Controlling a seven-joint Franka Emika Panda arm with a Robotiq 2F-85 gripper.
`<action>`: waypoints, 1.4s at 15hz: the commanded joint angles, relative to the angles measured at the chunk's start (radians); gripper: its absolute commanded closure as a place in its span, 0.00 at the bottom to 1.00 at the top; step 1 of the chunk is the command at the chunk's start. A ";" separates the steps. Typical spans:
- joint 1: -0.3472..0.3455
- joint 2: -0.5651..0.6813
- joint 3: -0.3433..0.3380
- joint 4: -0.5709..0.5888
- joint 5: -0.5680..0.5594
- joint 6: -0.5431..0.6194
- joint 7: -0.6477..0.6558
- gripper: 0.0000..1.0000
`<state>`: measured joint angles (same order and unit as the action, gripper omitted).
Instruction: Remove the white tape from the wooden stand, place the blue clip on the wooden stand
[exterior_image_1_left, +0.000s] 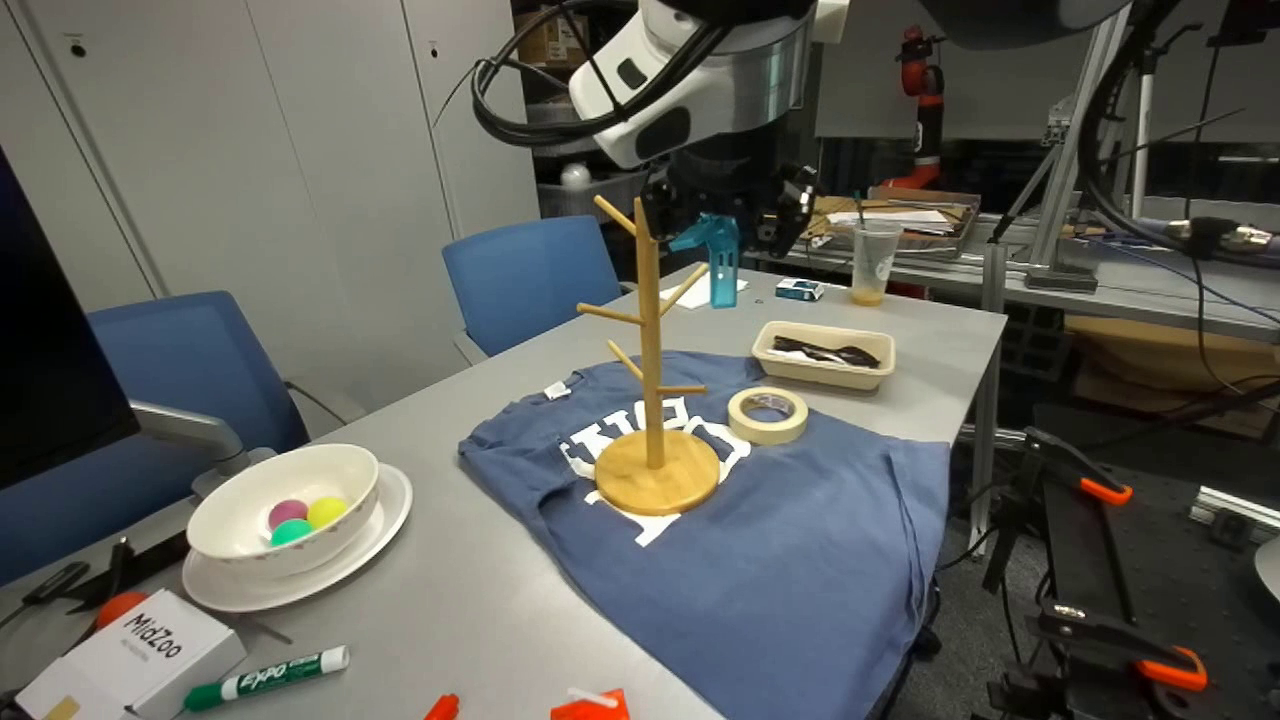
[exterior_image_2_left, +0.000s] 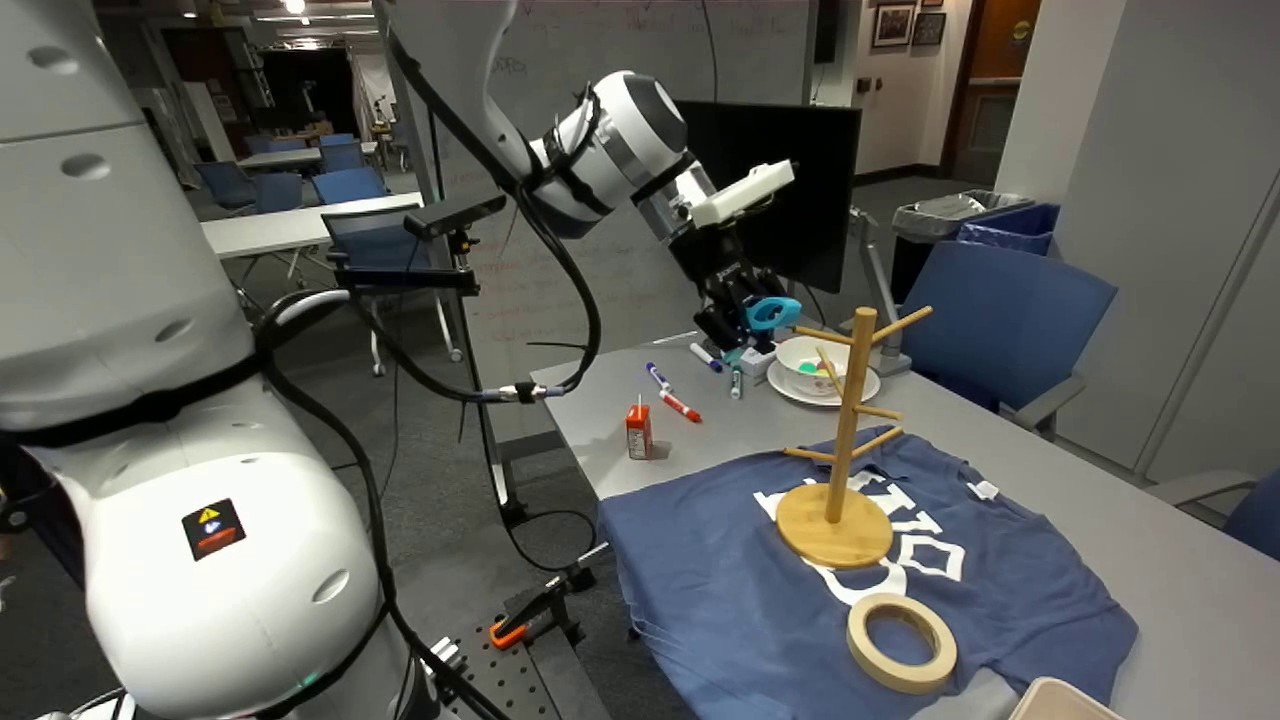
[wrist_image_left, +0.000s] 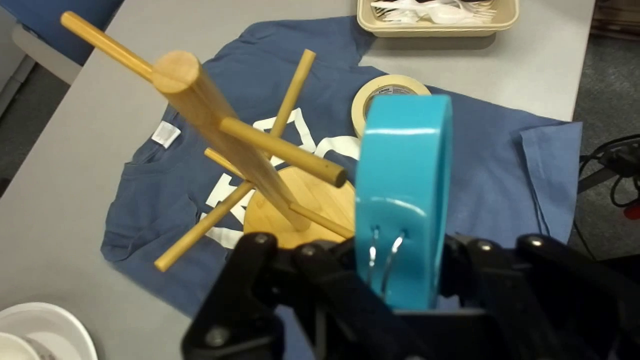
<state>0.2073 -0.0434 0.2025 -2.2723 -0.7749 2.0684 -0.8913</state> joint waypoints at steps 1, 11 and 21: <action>0.005 0.054 0.004 0.045 0.044 -0.036 -0.048 0.99; 0.006 0.070 0.011 0.045 0.088 -0.087 -0.060 0.99; 0.010 0.072 0.024 0.078 0.071 -0.128 -0.048 0.99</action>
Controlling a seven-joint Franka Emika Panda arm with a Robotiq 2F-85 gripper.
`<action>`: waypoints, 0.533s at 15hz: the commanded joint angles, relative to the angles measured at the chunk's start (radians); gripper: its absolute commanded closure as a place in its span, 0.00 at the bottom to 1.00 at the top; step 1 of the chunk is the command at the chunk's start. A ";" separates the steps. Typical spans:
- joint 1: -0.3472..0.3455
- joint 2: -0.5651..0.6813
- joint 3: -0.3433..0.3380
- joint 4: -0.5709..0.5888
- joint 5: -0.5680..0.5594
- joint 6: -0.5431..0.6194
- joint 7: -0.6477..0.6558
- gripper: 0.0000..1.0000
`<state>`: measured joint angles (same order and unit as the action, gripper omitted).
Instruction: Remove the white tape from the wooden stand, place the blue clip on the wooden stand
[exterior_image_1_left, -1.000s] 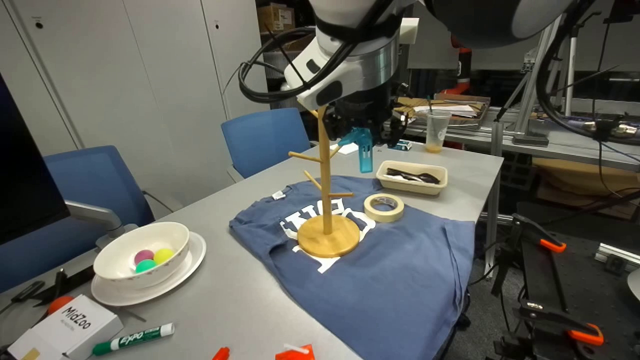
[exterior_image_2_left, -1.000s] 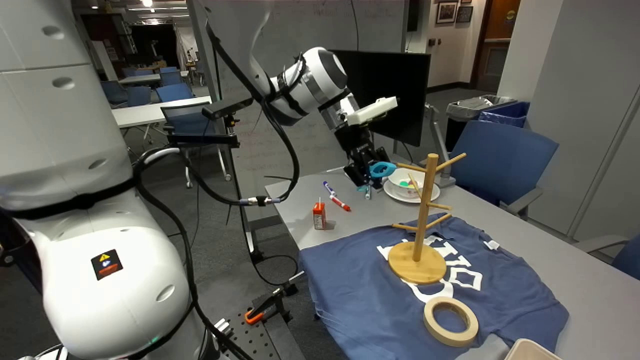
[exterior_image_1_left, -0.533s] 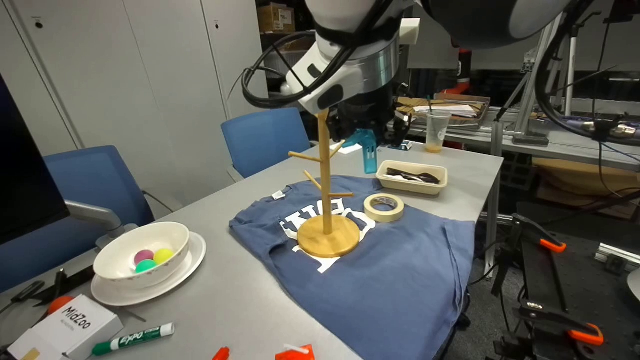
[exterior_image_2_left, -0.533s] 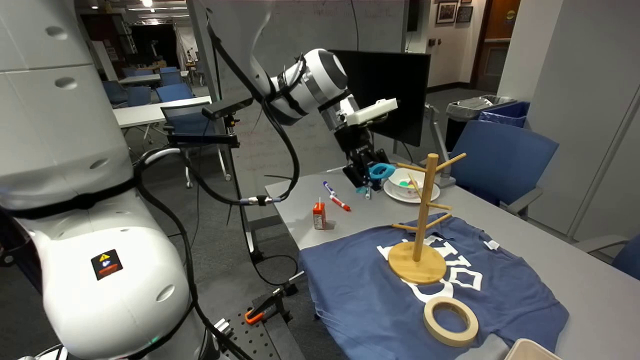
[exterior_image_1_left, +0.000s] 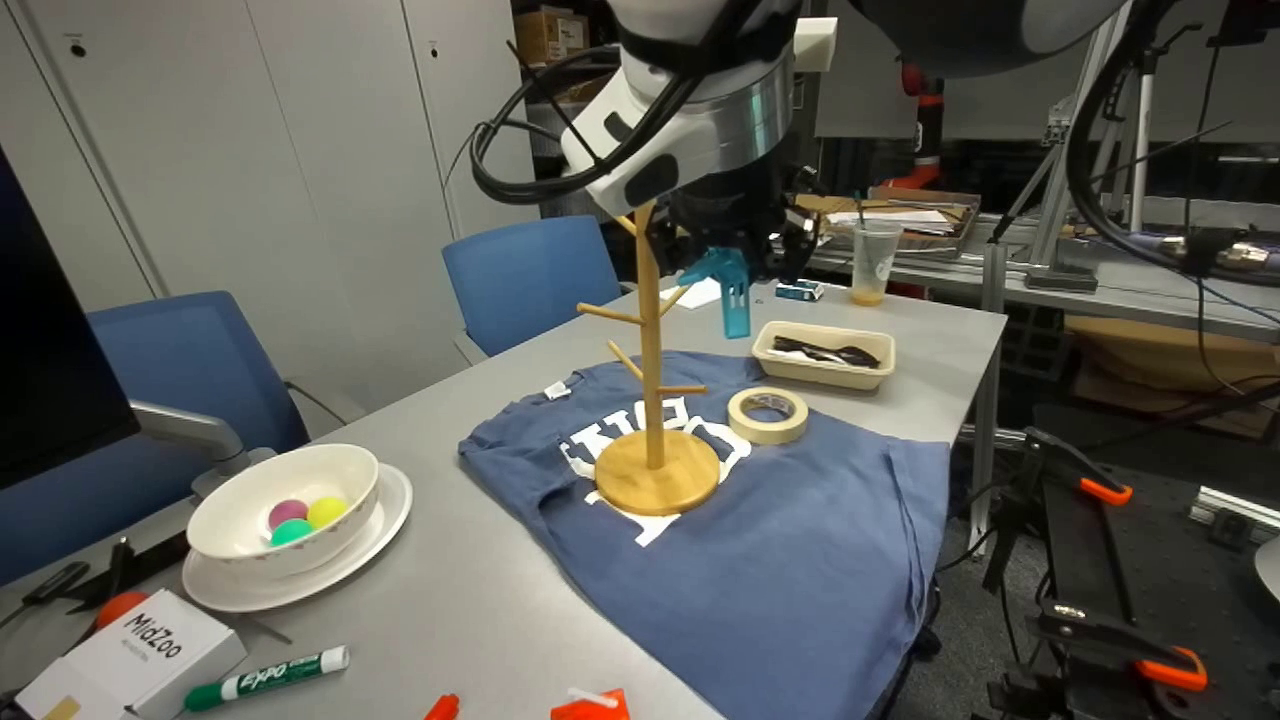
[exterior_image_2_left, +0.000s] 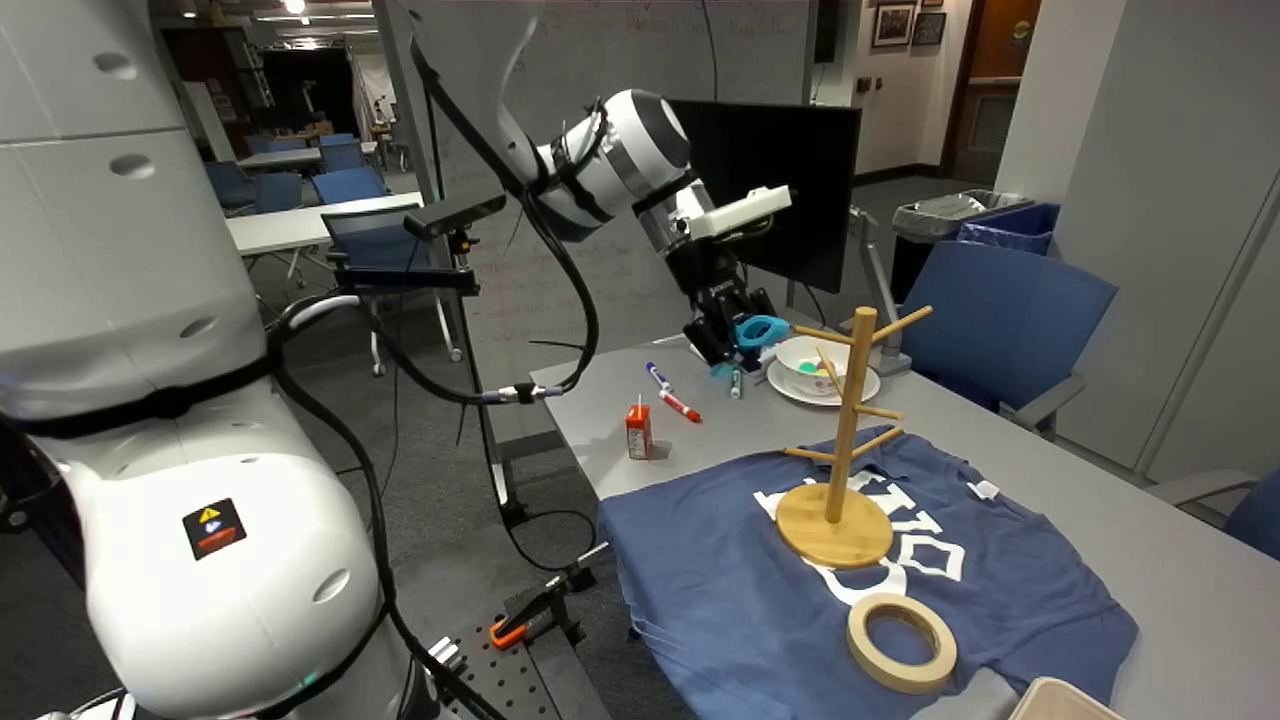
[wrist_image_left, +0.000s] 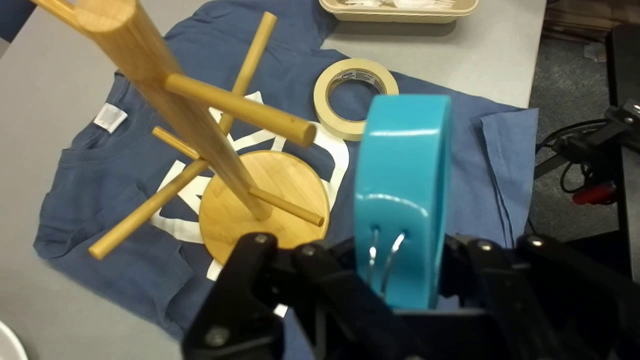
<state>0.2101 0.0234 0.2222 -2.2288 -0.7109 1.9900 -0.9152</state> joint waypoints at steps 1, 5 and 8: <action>0.006 0.006 0.002 0.037 0.005 -0.050 -0.022 0.99; 0.001 0.011 -0.003 0.047 -0.004 -0.053 -0.019 0.99; 0.001 0.011 -0.005 0.049 -0.001 -0.052 -0.018 0.99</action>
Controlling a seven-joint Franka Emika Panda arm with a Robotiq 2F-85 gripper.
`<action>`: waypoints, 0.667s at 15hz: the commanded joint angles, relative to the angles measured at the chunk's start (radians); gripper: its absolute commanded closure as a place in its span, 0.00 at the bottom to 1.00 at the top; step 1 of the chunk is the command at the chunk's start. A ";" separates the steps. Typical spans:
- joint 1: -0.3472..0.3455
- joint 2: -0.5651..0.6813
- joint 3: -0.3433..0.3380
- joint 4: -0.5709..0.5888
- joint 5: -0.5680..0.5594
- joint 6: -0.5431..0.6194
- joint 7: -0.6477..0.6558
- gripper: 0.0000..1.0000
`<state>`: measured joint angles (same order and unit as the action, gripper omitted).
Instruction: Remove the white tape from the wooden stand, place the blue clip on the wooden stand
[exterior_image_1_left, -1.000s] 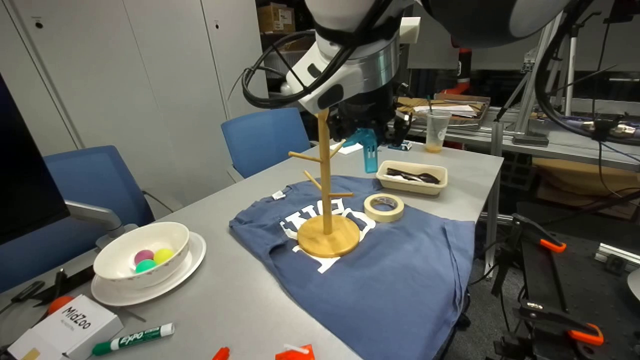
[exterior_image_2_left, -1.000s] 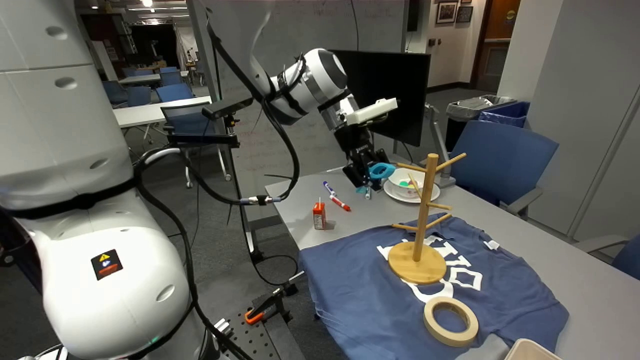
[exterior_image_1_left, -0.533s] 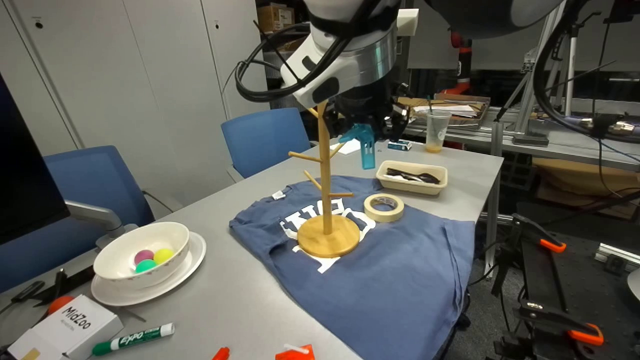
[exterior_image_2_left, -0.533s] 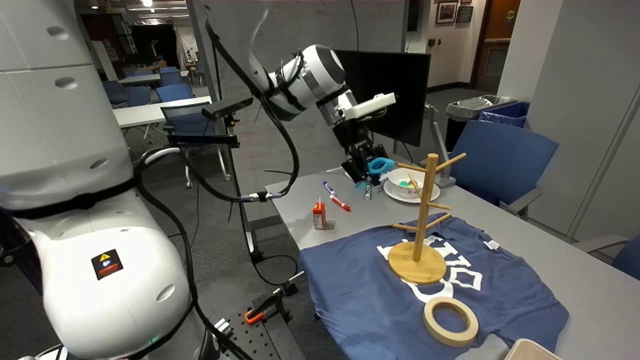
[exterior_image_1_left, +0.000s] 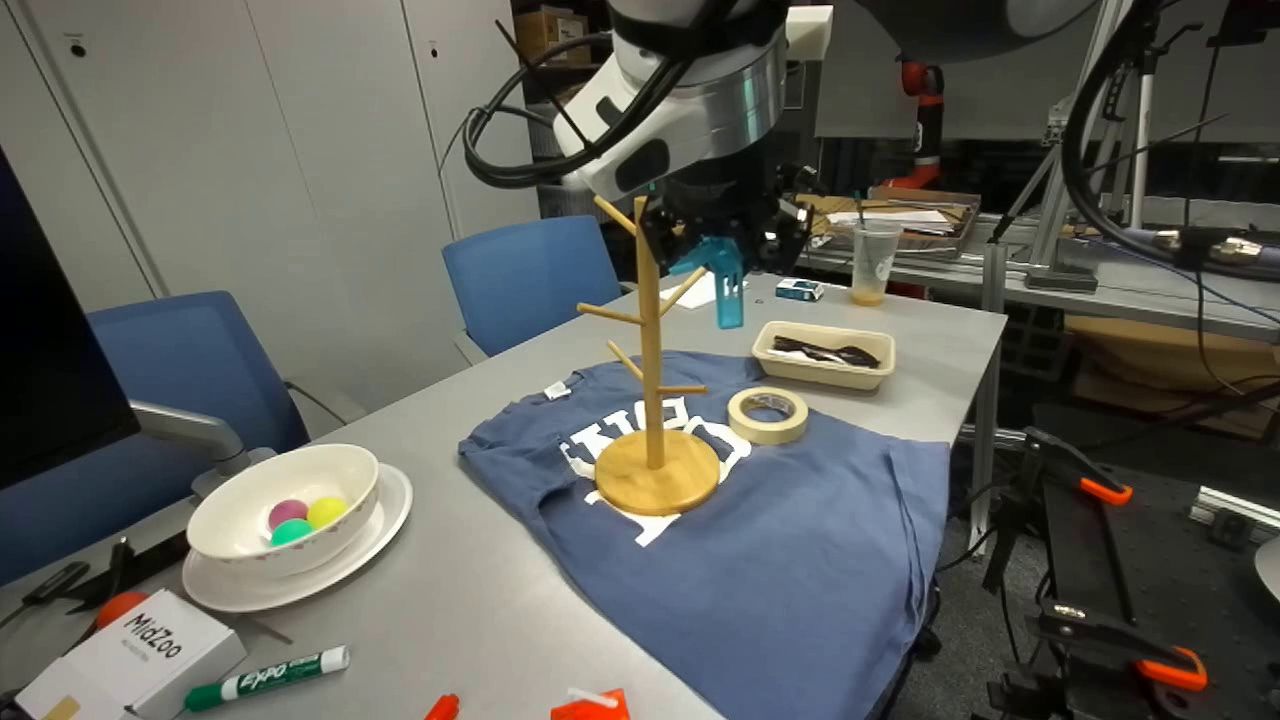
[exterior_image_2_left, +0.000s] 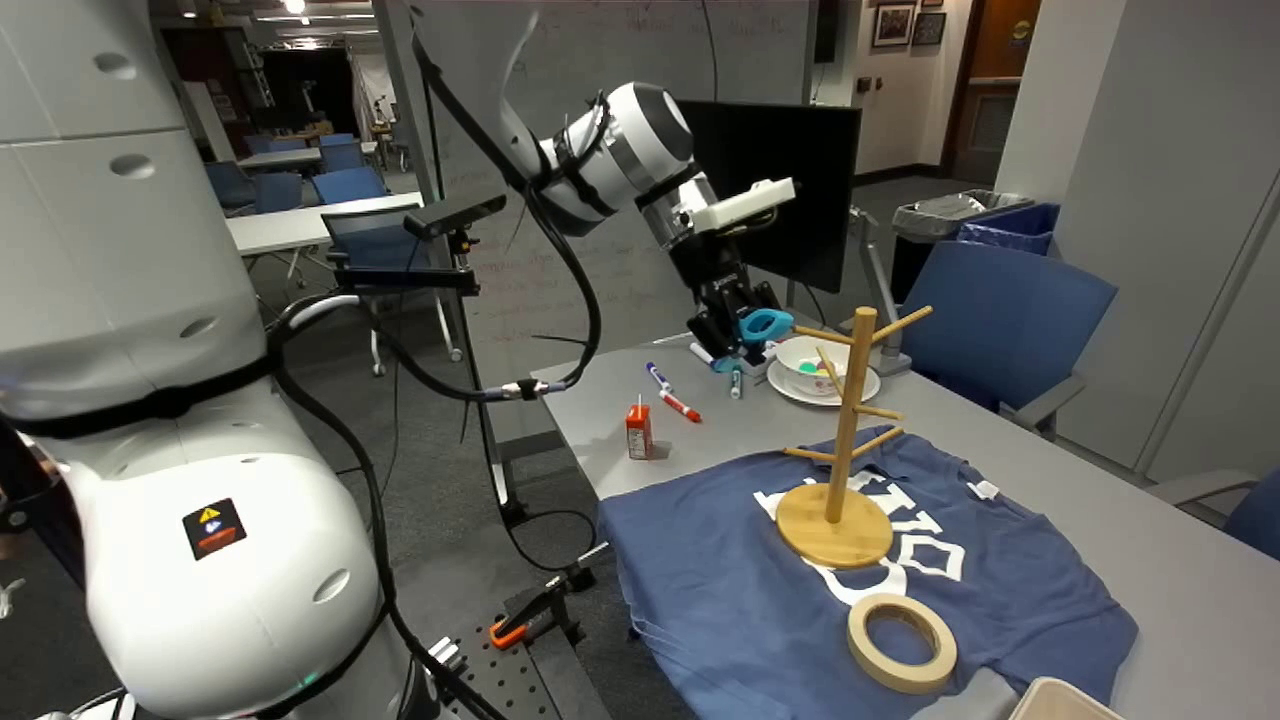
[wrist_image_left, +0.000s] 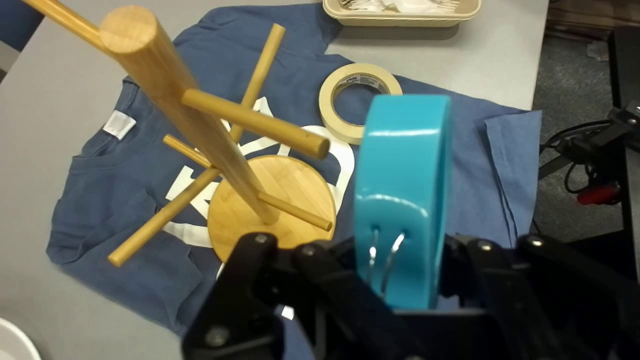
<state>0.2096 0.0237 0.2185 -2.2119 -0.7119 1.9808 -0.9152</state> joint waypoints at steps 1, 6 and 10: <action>0.001 0.011 -0.001 0.034 0.000 -0.043 -0.018 0.99; 0.002 0.012 -0.001 0.038 0.006 -0.049 -0.024 0.99; 0.002 0.013 0.000 0.042 0.014 -0.064 -0.028 0.99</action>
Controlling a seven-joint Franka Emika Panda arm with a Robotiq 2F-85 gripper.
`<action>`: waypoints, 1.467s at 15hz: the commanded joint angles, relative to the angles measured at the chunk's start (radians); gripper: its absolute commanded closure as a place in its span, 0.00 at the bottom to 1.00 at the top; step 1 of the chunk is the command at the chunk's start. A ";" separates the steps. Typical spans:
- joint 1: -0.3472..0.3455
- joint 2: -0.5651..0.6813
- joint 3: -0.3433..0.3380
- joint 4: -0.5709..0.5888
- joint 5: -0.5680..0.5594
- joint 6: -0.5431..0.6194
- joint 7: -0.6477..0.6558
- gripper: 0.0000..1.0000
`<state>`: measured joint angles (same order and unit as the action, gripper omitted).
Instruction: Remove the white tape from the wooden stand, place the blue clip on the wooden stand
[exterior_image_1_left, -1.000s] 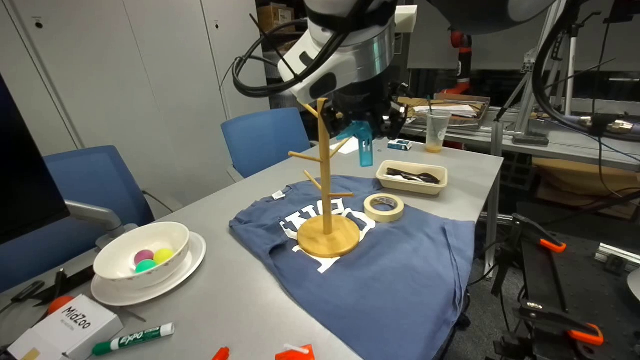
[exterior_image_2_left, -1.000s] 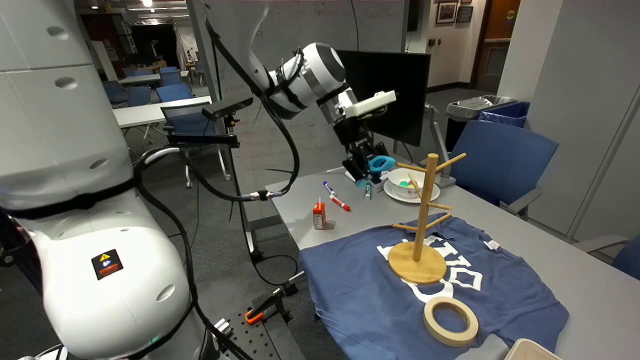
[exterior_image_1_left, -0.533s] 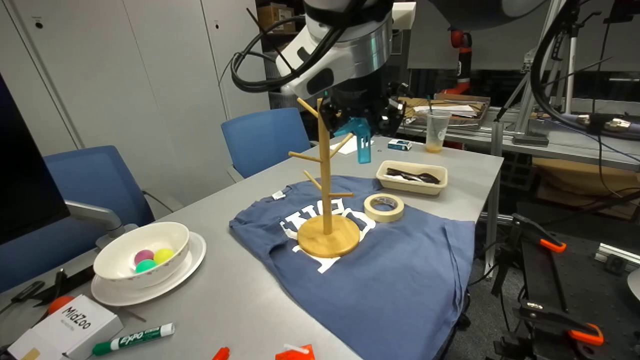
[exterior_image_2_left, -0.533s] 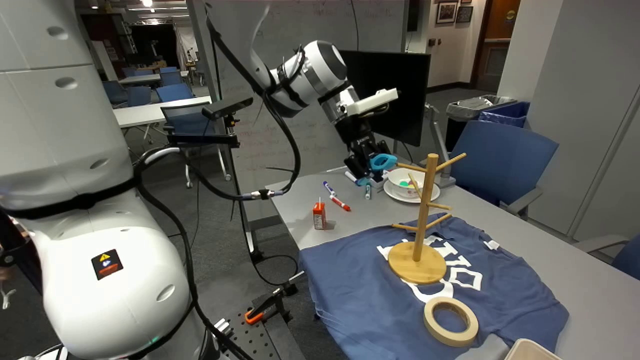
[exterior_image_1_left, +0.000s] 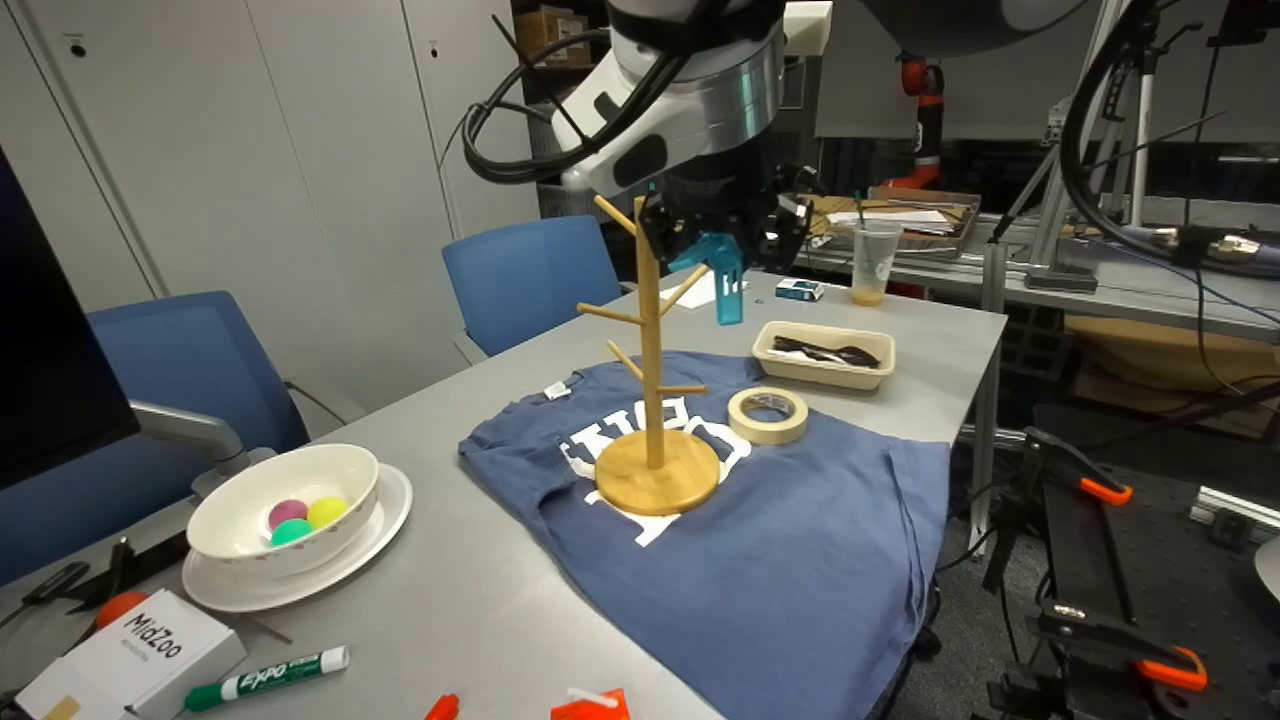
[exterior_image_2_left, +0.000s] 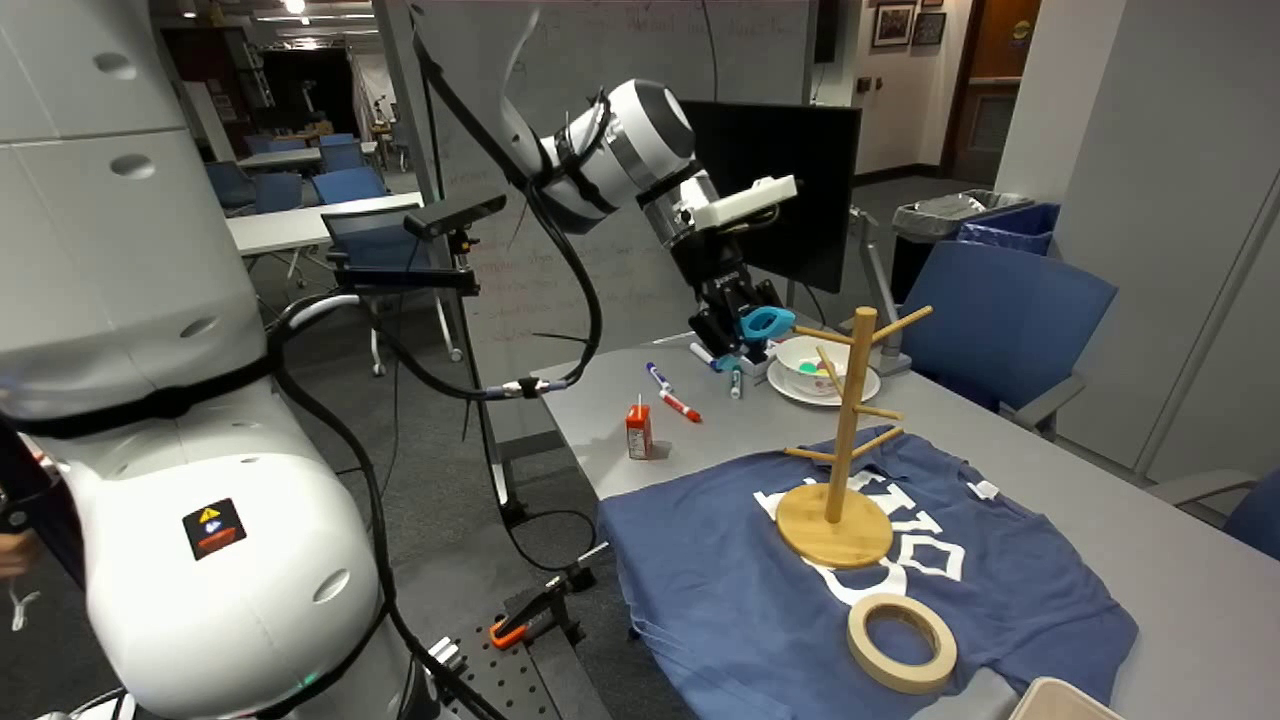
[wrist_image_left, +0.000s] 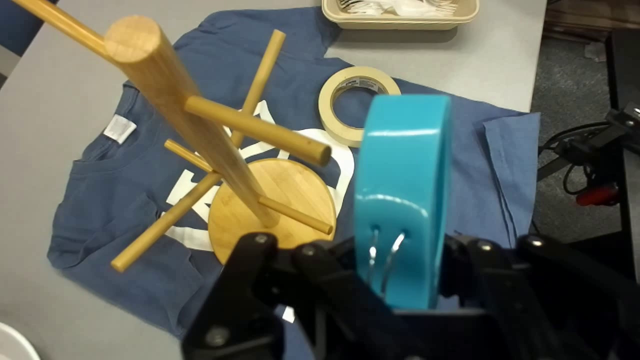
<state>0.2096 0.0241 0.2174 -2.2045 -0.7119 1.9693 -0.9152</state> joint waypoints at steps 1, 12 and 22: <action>0.002 0.013 0.001 0.035 0.014 -0.057 -0.029 0.99; 0.001 0.001 0.000 0.007 0.015 -0.023 -0.003 0.96; -0.001 0.010 -0.002 0.016 0.015 -0.017 -0.006 0.99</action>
<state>0.2096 0.0242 0.2176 -2.1978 -0.6980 1.9486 -0.9190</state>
